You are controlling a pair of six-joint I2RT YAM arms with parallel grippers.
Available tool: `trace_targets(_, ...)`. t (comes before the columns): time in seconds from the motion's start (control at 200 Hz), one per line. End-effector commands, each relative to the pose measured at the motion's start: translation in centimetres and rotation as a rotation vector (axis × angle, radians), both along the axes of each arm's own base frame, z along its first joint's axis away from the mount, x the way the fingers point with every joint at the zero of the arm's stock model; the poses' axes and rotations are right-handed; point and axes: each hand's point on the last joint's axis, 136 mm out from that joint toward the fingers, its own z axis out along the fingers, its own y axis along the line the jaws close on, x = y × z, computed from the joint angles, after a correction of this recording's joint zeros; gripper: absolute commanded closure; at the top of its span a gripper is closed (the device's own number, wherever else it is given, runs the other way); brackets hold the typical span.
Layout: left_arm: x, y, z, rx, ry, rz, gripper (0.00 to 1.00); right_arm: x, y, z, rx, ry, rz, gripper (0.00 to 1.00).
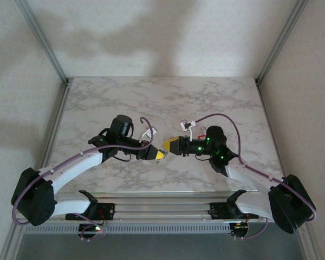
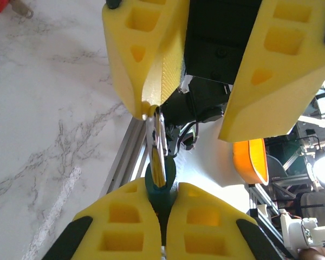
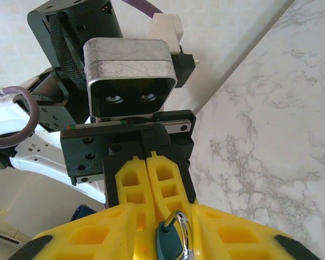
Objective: Lock with the key
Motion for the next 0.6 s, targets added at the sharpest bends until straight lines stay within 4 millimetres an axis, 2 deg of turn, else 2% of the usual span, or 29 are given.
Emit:
trace_targets(0.0, 0.4, 0.2, 0.3, -0.016, -0.035, 0.013, 1.0, -0.8, 0.2, -0.1, 0.006, -0.016, 0.035, 0.72)
trace_targets(0.596, 0.0, 0.3, 1.1, -0.04, -0.048, 0.007, 1.0, 0.1, 0.2, -1.3, -0.035, -0.001, -0.015, 0.86)
